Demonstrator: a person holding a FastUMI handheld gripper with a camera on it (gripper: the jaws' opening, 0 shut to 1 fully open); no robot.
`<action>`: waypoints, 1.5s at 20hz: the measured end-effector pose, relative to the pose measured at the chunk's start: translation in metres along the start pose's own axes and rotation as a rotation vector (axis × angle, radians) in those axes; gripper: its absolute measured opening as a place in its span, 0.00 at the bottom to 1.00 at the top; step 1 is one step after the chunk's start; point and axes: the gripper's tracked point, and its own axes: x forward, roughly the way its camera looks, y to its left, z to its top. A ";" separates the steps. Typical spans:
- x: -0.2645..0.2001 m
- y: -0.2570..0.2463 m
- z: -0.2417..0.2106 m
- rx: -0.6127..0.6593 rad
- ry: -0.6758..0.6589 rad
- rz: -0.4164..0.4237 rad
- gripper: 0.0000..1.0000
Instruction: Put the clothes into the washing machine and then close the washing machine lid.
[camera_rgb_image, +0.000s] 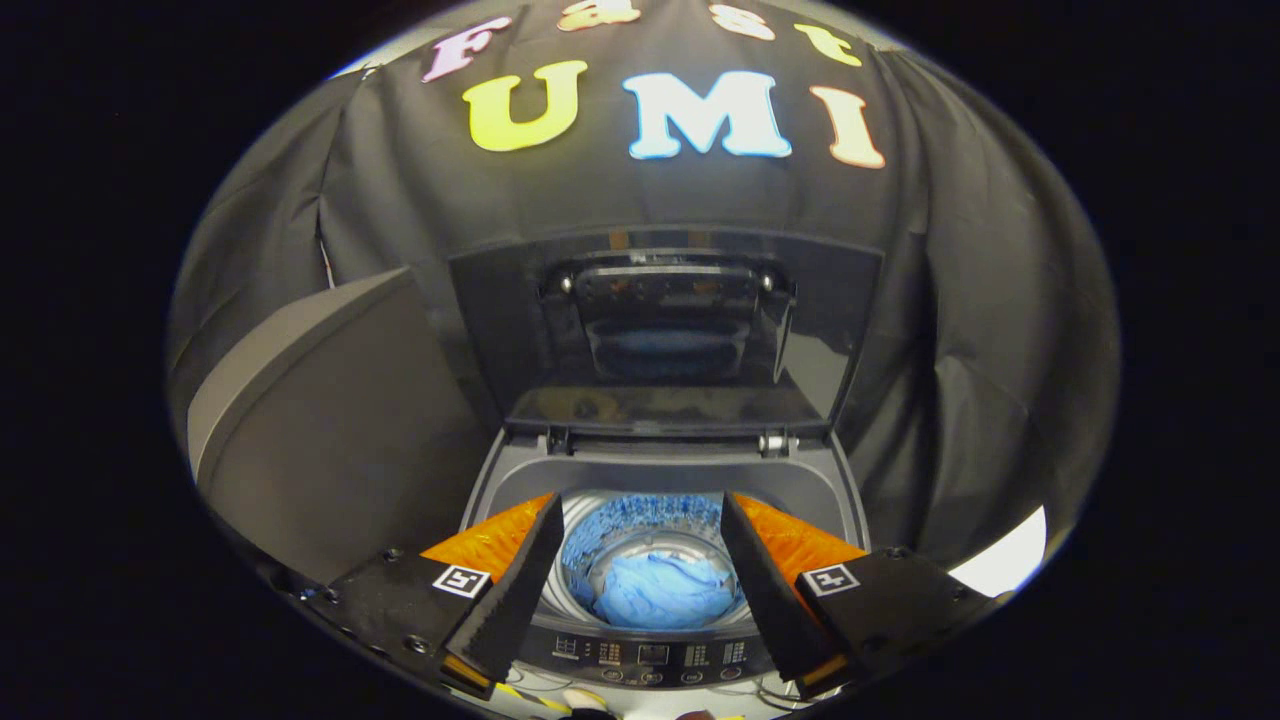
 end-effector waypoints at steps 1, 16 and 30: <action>-0.002 0.002 0.011 -0.009 -0.046 0.004 0.97; 0.025 0.007 0.161 -0.008 -0.395 0.013 0.97; 0.119 -0.010 0.208 0.038 -0.373 -0.053 0.97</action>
